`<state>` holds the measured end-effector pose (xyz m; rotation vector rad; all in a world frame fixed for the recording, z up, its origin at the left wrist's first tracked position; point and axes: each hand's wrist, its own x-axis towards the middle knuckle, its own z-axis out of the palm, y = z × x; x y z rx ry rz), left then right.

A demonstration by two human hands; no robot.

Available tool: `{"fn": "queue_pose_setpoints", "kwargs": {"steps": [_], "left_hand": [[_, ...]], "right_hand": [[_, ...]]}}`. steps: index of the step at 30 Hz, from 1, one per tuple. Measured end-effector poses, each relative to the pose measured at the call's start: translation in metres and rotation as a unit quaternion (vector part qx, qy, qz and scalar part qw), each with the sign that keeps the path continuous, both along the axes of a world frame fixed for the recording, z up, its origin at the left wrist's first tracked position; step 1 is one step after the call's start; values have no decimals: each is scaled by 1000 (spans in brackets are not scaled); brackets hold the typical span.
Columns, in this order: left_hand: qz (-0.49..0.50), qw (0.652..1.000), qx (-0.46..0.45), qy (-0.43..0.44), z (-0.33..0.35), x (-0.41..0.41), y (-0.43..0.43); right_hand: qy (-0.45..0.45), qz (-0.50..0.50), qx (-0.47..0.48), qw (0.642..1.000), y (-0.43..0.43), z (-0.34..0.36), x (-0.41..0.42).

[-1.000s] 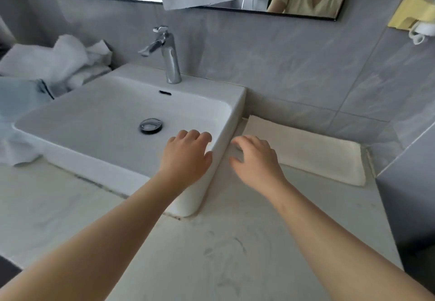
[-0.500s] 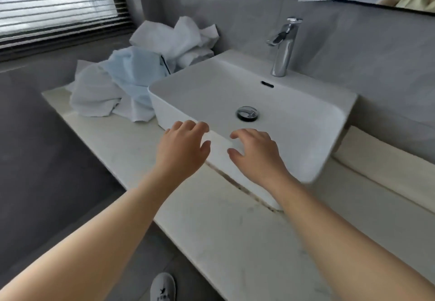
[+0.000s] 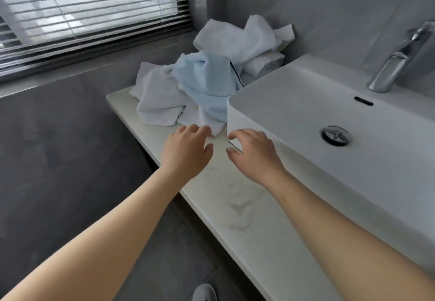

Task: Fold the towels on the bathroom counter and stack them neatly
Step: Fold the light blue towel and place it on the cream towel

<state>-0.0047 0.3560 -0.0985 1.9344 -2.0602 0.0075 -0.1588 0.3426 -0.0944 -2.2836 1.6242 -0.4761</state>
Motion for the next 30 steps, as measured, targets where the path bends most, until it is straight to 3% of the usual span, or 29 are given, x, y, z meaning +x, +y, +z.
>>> {"fn": "queue_pose_setpoints", "kwargs": {"steps": [8,17,22,26,30], "left_hand": [[29,999,26,-4,-15,50,-39],[56,997,32,47,-18,70,-108],[82,991,46,93,-30,77,-139],[99,987,56,112,-37,80,-155],[119,980,63,147,-46,82,-158]], "right_hand": [[14,19,33,999,-48,-12,49],[45,37,-13,998,-129,-9,87],[89,-28,-23,995,-191,-16,114],[93,-121,27,988,-238,-15,115],[44,-136,64,988,-260,-24,109]]}}
